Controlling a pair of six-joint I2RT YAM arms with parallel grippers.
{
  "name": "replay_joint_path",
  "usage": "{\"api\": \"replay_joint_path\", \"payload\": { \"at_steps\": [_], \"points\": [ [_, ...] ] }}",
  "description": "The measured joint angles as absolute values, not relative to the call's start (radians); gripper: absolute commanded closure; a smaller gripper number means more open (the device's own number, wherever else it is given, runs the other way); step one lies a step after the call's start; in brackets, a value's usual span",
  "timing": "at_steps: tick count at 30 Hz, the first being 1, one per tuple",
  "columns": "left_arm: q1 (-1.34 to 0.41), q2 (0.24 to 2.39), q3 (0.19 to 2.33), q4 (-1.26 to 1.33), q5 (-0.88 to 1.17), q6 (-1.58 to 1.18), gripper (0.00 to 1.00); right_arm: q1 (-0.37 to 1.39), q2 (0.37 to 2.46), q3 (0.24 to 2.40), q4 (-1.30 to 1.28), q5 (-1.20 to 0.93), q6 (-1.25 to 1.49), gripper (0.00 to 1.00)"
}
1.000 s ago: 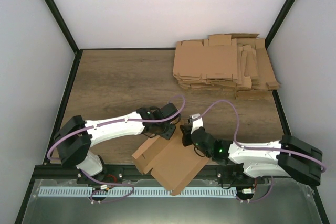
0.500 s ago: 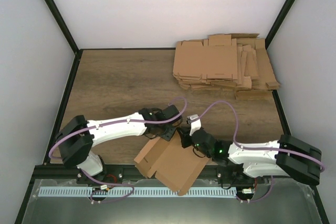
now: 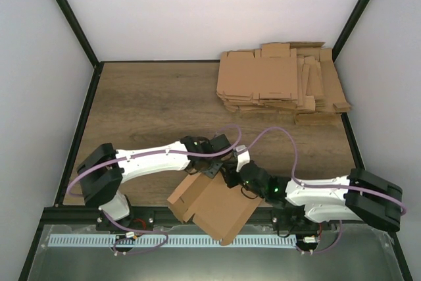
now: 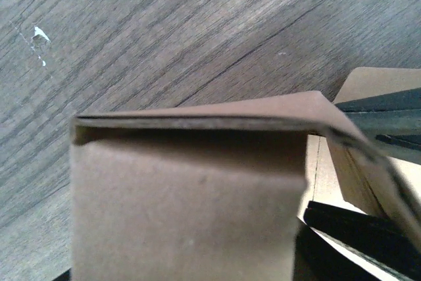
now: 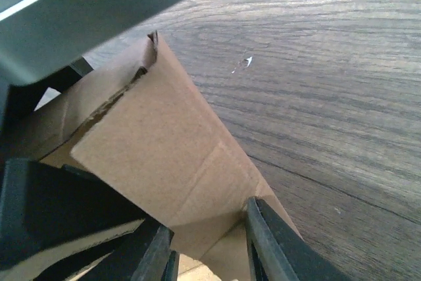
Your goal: Fold the paper box
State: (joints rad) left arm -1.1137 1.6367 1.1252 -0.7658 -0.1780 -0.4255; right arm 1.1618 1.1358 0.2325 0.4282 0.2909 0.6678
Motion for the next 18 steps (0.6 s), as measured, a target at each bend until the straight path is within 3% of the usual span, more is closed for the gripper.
{"api": "replay_joint_path", "payload": {
  "at_steps": [7,18],
  "points": [
    [-1.129,1.650,1.142,-0.789,-0.200,-0.400,0.55,1.146,1.143,0.234,0.406,0.268,0.674,0.57],
    [-1.158,1.670,1.177,-0.782,-0.202,-0.355,0.55,1.032,1.079,0.181,0.367,0.085,0.587,0.52]
  ]
}}
